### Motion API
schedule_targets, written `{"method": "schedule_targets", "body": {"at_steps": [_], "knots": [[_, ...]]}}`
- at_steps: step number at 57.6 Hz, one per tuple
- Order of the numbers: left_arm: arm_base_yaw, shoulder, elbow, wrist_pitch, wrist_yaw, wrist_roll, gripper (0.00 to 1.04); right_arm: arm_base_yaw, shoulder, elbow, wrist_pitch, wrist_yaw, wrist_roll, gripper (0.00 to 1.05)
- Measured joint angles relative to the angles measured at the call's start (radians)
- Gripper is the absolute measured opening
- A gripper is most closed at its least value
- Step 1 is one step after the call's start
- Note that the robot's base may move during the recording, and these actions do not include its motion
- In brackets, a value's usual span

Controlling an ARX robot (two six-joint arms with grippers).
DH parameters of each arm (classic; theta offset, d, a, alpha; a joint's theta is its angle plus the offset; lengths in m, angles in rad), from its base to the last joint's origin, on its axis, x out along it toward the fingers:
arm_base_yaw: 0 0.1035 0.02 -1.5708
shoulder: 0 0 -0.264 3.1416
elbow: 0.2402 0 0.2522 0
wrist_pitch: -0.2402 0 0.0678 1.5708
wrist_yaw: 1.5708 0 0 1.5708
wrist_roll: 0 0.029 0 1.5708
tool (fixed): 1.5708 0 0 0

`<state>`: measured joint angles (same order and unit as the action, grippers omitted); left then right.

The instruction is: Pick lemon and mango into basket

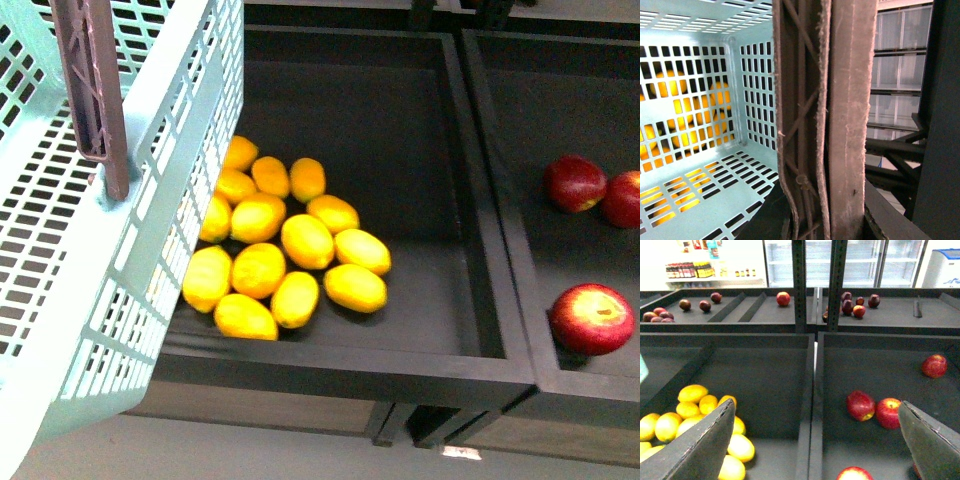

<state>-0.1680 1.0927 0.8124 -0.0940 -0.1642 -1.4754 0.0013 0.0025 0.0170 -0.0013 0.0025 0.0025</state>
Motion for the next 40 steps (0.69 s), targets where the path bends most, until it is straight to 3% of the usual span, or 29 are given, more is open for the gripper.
{"method": "schedule_targets", "body": {"at_steps": [40], "knots": [[0.005, 0.002, 0.000, 0.000, -0.004, 0.006, 0.19, -0.002, 0.000, 0.000, 0.000, -0.009, 0.000, 0.96]]}}
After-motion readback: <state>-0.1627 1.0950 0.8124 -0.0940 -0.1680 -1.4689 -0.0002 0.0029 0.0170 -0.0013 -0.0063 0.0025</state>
